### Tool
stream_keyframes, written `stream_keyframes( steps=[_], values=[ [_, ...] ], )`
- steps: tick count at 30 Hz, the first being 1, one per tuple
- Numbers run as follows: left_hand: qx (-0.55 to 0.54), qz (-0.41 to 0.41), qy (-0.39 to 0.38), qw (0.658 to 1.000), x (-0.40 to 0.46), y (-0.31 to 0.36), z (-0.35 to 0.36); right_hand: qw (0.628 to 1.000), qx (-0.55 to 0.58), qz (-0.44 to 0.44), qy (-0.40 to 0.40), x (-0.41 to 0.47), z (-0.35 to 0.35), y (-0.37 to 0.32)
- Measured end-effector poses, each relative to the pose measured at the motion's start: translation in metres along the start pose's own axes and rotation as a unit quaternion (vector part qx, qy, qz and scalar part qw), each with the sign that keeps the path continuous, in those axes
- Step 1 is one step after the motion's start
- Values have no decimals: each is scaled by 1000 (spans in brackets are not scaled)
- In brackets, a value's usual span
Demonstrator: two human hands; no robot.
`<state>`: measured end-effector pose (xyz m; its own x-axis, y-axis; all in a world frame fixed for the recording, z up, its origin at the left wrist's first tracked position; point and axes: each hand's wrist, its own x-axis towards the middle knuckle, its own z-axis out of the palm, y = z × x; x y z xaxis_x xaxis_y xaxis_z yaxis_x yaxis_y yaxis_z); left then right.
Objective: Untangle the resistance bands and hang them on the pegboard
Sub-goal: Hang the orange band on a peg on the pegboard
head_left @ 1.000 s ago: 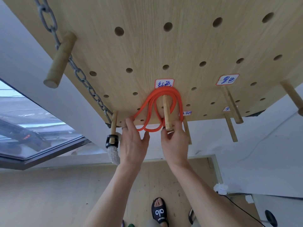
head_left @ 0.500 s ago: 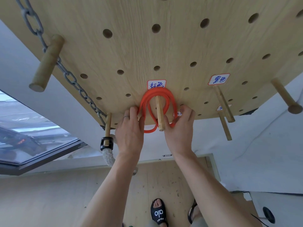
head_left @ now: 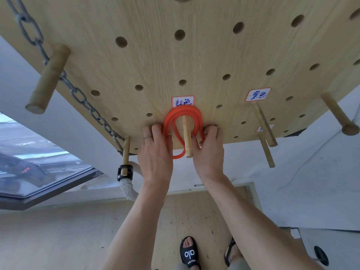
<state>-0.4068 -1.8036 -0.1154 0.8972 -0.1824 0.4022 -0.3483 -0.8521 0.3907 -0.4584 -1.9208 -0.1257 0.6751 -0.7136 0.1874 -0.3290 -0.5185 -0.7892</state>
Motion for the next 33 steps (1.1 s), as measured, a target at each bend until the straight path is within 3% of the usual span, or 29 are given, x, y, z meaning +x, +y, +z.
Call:
stream_keyframes(
  steps=[22,33],
  values=[
    [-18,-42,-74,996,-4,3,-7,999,-9,22,-48,-6,-1,-7],
    [39,-28,-57,997,-15,11,-50,1000,25,10,7,-37,-23,-15]
  ],
)
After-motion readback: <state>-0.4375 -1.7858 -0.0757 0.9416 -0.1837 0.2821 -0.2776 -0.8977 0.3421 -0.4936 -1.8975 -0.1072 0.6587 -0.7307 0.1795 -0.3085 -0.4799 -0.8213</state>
